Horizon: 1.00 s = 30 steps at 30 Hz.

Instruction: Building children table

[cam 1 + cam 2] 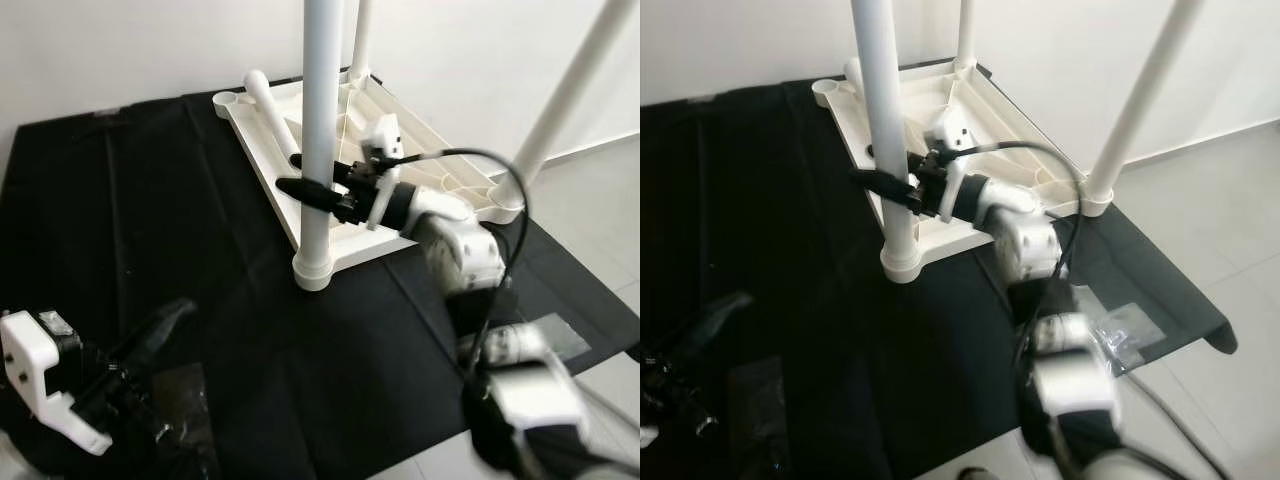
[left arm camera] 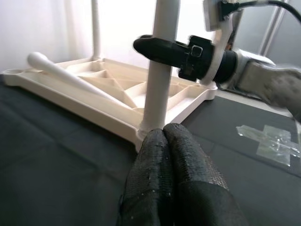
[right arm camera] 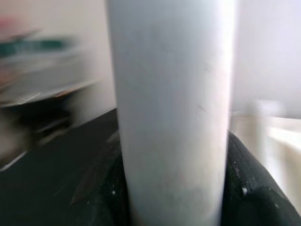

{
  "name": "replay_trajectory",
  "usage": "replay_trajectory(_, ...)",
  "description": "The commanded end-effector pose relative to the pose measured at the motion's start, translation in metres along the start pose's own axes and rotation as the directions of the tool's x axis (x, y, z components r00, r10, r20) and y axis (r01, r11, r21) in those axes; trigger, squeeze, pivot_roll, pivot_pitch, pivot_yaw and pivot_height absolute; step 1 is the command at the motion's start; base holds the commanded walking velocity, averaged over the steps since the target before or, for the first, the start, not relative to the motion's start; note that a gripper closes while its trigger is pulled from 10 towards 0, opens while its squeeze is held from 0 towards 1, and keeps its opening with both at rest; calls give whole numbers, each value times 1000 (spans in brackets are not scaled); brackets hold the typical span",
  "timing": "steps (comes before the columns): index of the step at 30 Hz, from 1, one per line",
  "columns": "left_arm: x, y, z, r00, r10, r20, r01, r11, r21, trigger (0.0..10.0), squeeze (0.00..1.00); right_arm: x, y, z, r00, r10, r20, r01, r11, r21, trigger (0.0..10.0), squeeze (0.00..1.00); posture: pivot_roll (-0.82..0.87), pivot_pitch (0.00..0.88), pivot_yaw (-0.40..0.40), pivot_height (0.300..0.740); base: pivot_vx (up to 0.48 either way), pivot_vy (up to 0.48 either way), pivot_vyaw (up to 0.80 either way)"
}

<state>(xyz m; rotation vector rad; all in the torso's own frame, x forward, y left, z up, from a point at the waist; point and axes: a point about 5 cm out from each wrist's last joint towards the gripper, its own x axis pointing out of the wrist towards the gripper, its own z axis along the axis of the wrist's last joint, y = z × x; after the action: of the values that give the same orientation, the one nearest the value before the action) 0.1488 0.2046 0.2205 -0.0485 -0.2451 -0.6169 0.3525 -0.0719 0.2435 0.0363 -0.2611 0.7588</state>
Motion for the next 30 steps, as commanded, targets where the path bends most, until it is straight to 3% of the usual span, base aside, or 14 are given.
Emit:
replay_trajectory(1,1,2,-2,1000,-16,-20,16,1000,4,10000,0,-29,6,-48,953,-221,-208,232,972,31,0,0,0,200,-11,740,0,0,0)
replay_trajectory(2,3,3,-2,1000,-25,-14,25,1000,0,10000,0,-35,22,-55,943,-245,-224,259,965,34,0,0,-14,191,0,740,0,0,0)
replay_trajectory(4,5,3,-2,999,-31,-10,31,1000,-3,10000,0,-36,33,-59,949,-217,-230,233,972,43,0,0,-17,189,0,740,0,0,0)
replay_trajectory(9,10,3,-5,999,-45,1,45,999,-4,10000,0,-23,36,-57,964,-163,-209,169,985,15,0,0,-12,172,-9,740,0,0,0)
replay_trajectory(11,10,2,-5,999,-46,2,46,999,-6,10000,0,-15,41,-51,973,-89,-211,92,996,8,10000,0,-14,169,-8,740,0,0,0)
replay_trajectory(13,10,2,-6,999,-45,1,45,999,-5,10000,0,-13,44,-49,979,-35,-199,40,999,21,10000,0,-16,168,-7,740,0,0,0)
replay_trajectory(14,10,3,-6,999,-44,2,44,999,-5,10000,0,-11,49,-46,981,45,-187,-35,998,57,10000,1000,-16,168,-7,740,0,0,0)
replay_trajectory(19,12,3,-5,999,-47,9,48,999,-4,10000,0,-3,46,-16,981,176,-77,-171,983,73,10000,1000,-10,175,-10,740,0,0,0)
replay_trajectory(22,12,1,-5,999,-48,9,48,999,-5,10000,0,2,45,1,947,321,-23,-319,946,55,10000,1000,-6,175,-10,740,0,0,0)
replay_trajectory(23,11,1,-5,999,-45,7,45,999,-5,10000,0,3,44,7,910,413,-20,-413,911,25,10000,1000,1,182,-11,740,0,0,0)
replay_trajectory(24,10,0,-4,999,-42,5,42,999,-5,10000,0,2,39,12,868,496,-33,-496,868,-10,10000,78,3,185,-12,740,0,0,0)
replay_trajectory(25,10,0,-4,999,-40,5,40,999,-4,10000,0,2,36,15,838,544,-46,-546,837,-33,10000,78,4,186,-13,740,0,0,0)
replay_trajectory(27,9,0,-3,999,-39,5,39,999,-4,10000,0,1,33,17,821,568,-54,-571,820,-45,10000,0,4,186,-13,740,0,0,0)
replay_trajectory(30,9,0,-3,999,-37,4,37,999,-3,10000,0,2,27,18,797,599,-75,-603,796,-46,10000,0,6,192,-14,740,0,0,0)
